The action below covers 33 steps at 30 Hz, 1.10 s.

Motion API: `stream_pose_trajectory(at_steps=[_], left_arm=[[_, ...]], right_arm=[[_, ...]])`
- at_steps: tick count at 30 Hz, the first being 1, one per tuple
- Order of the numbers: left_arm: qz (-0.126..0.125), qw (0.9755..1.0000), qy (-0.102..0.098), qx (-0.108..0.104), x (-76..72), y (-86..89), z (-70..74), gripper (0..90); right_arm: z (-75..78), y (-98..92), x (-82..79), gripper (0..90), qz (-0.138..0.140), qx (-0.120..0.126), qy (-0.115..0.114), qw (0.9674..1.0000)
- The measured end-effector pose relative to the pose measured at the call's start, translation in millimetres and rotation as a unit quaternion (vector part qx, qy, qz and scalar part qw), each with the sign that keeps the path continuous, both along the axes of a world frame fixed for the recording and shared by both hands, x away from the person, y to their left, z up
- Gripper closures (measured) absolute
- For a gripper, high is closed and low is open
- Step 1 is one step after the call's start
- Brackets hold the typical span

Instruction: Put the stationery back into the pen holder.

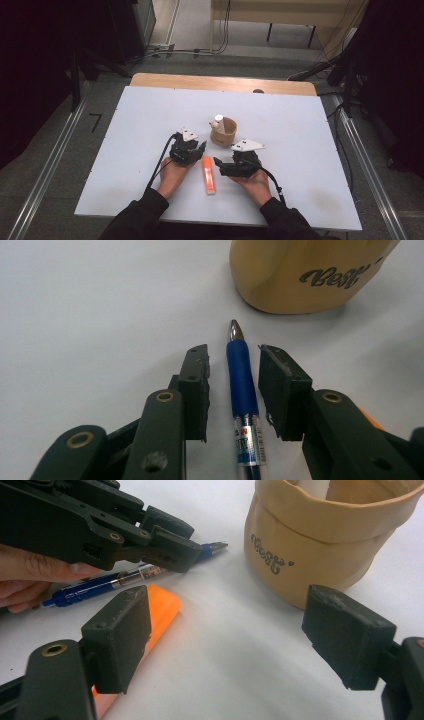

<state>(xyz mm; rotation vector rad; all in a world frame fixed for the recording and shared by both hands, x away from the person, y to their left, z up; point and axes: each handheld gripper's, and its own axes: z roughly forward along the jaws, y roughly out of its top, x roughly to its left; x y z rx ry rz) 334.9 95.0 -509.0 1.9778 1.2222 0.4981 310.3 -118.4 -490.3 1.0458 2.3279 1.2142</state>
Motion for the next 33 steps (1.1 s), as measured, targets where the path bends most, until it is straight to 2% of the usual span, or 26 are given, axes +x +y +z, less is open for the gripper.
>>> stream_pose_trajectory(at_steps=[9,19,23,33], left_arm=[[-0.007,0.9998,-0.007,0.018,-1.3,-3.3,-0.1,71.5],[-0.012,0.9995,-0.011,0.028,-2.1,-6.0,0.0,78.7],[-0.012,0.9995,-0.010,0.027,-2.0,-5.5,0.2,79.8],[-0.006,1.0000,-0.001,0.004,-0.1,-0.7,1.8,80.7]], right_arm=[[-0.6,-0.1,0.4,18.5,-0.001,-0.001,0.000,1.0000],[-0.7,-0.4,0.6,18.8,-0.002,-0.001,0.000,1.0000],[-0.9,-0.3,0.5,18.9,-0.002,-0.001,0.001,1.0000],[-0.6,-0.7,0.5,18.9,-0.002,0.000,0.001,1.0000]])
